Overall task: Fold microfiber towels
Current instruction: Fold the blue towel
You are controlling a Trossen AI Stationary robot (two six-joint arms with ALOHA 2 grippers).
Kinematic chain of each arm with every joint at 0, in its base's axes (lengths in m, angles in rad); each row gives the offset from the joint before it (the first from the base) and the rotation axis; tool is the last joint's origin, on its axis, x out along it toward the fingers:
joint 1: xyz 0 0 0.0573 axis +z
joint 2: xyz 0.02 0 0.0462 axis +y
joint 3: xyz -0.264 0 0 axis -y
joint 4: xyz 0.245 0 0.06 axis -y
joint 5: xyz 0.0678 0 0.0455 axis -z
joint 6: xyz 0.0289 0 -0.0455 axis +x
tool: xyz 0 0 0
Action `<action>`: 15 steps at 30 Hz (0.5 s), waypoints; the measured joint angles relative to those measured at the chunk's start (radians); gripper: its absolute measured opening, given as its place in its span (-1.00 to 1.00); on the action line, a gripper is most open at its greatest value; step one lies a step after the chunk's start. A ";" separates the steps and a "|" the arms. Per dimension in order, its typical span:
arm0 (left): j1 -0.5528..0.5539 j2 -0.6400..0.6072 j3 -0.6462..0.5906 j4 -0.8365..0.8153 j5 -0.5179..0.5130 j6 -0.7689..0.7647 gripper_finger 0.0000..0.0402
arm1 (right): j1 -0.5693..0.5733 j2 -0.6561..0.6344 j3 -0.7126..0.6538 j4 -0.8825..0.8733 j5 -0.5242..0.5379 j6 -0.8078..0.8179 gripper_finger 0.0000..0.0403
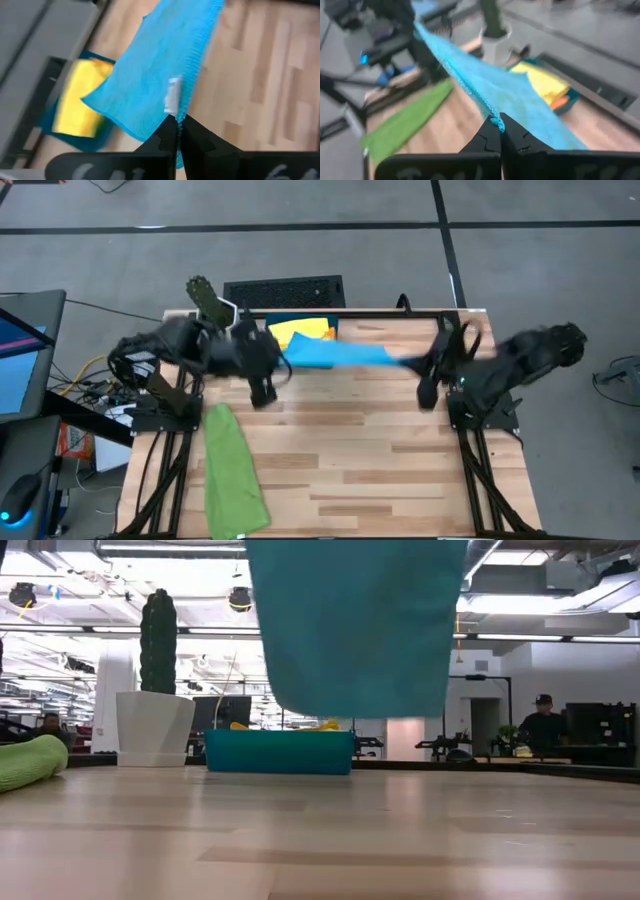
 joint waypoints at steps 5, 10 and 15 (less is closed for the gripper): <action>-0.153 0.012 -0.182 0.085 0.027 -0.123 -1.00 | 0.159 0.105 -0.088 0.004 -0.005 0.227 -0.96; -0.283 0.059 -0.386 0.126 0.021 -0.306 -1.00 | 0.300 0.260 -0.140 0.014 -0.020 0.497 -0.96; -0.382 0.117 -0.542 0.288 0.101 -0.444 -1.00 | 0.400 0.416 -0.151 0.070 -0.033 0.697 -0.96</action>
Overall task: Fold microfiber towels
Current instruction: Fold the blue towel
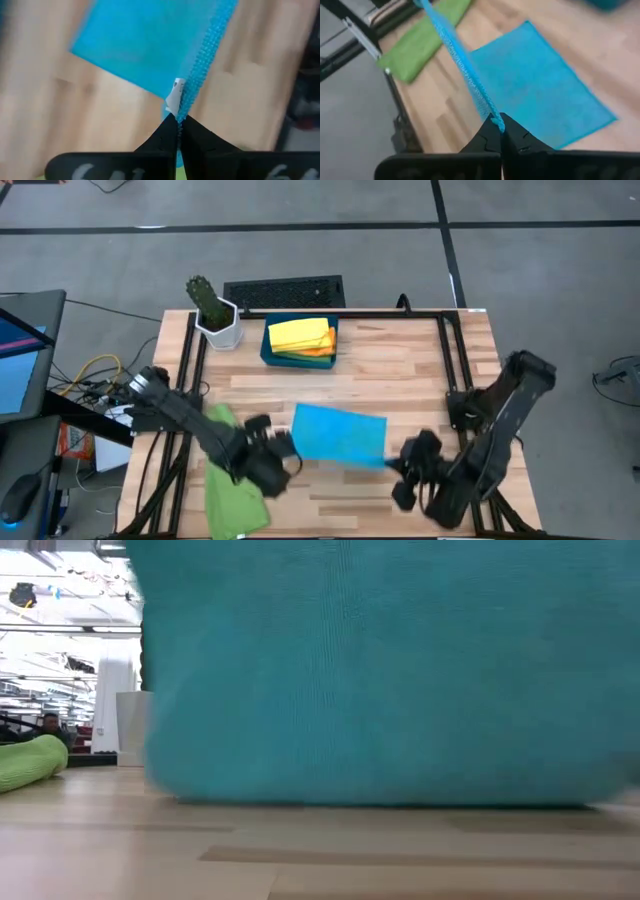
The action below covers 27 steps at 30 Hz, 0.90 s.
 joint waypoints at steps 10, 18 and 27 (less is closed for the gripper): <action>-0.052 0.153 -0.051 0.175 0.078 0.042 -1.00 | 0.037 0.193 0.000 0.074 -0.136 0.165 -0.96; 0.054 0.181 -0.049 0.155 0.016 0.187 -1.00 | -0.015 0.174 0.000 -0.122 -0.229 0.181 -0.96; 0.190 0.182 -0.049 0.141 -0.003 0.343 -1.00 | -0.096 0.144 -0.026 -0.222 -0.252 0.056 -0.96</action>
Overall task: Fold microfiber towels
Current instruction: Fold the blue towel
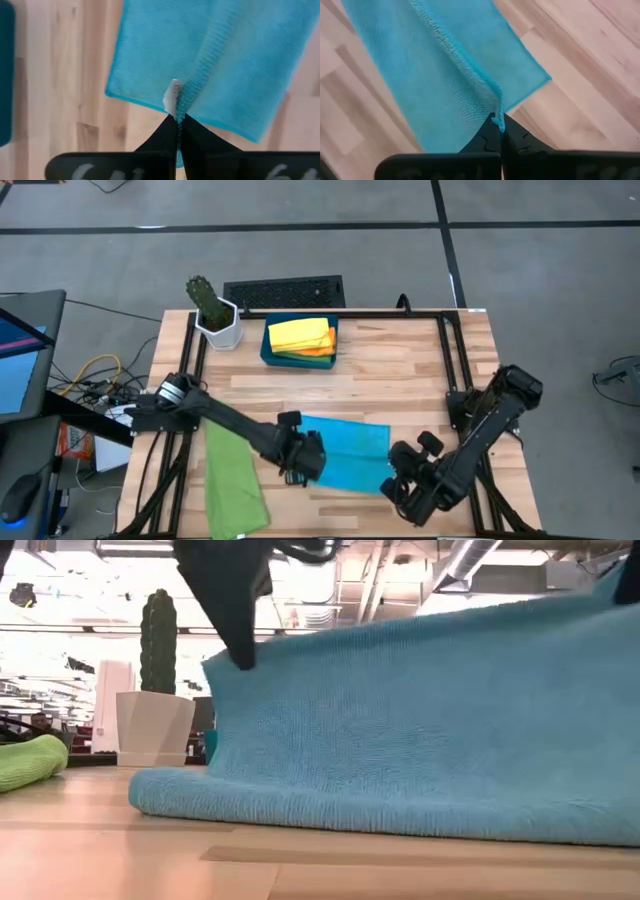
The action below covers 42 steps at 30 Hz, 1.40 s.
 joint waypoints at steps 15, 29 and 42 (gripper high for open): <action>0.050 0.000 0.000 -0.006 0.060 0.055 -1.00 | -0.055 0.002 -0.148 0.173 -0.044 -0.060 -0.96; 0.108 0.001 -0.073 0.093 0.069 0.091 -1.00 | -0.100 0.002 -0.148 0.171 -0.057 -0.095 -0.95; 0.159 0.002 -0.092 0.142 -0.004 0.149 -1.00 | -0.122 0.001 -0.291 0.319 -0.114 -0.089 -0.94</action>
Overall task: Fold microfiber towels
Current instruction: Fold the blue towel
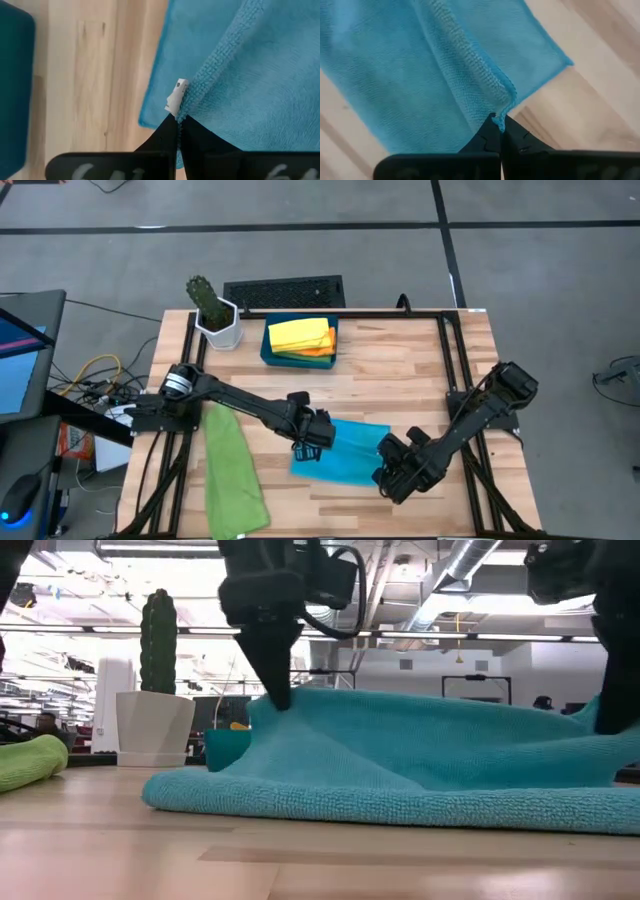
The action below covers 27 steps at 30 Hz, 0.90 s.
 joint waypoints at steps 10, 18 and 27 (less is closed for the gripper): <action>0.034 0.000 0.000 0.006 0.006 0.006 -1.00 | -0.062 0.000 0.000 0.013 0.021 -0.068 -0.94; 0.033 0.000 0.000 -0.016 0.124 -0.010 -1.00 | -0.097 0.000 0.000 -0.003 0.019 -0.084 -0.94; 0.026 -0.002 0.002 -0.077 0.374 -0.158 -1.00 | -0.089 0.000 0.000 -0.017 -0.009 -0.065 -0.94</action>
